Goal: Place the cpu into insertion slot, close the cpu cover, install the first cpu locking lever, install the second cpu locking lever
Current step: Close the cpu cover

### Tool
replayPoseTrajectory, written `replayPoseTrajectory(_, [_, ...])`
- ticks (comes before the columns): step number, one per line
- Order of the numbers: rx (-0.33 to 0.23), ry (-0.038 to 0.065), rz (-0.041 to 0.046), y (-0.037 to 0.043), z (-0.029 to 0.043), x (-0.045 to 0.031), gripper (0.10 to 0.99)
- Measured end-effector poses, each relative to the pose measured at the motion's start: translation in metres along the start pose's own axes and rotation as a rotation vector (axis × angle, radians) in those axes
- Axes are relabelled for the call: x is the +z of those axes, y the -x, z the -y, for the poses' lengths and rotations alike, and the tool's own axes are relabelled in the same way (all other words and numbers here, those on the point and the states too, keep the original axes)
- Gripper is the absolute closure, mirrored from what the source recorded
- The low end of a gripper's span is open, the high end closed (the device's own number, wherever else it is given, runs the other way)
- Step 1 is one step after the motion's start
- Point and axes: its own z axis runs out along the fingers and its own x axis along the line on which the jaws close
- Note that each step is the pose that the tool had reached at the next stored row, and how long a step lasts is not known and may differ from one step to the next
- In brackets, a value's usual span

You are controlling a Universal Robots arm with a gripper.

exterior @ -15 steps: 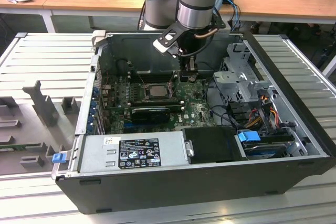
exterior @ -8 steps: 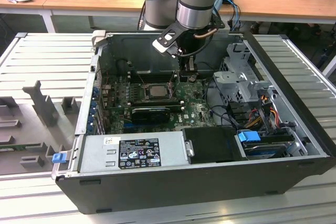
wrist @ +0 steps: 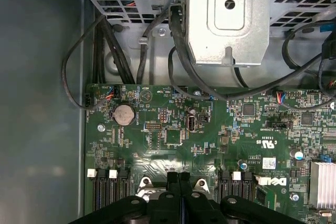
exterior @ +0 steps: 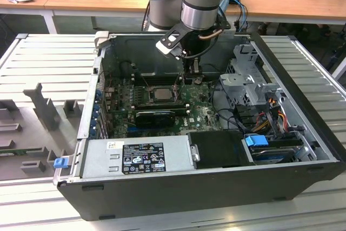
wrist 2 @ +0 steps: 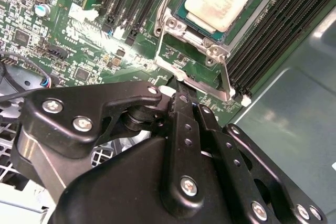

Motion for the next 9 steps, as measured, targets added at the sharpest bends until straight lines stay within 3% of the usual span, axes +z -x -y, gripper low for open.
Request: replayPoseTrajectory(9, [0.0, 0.0, 0.0, 0.0, 0.0021, 0.0, 0.98])
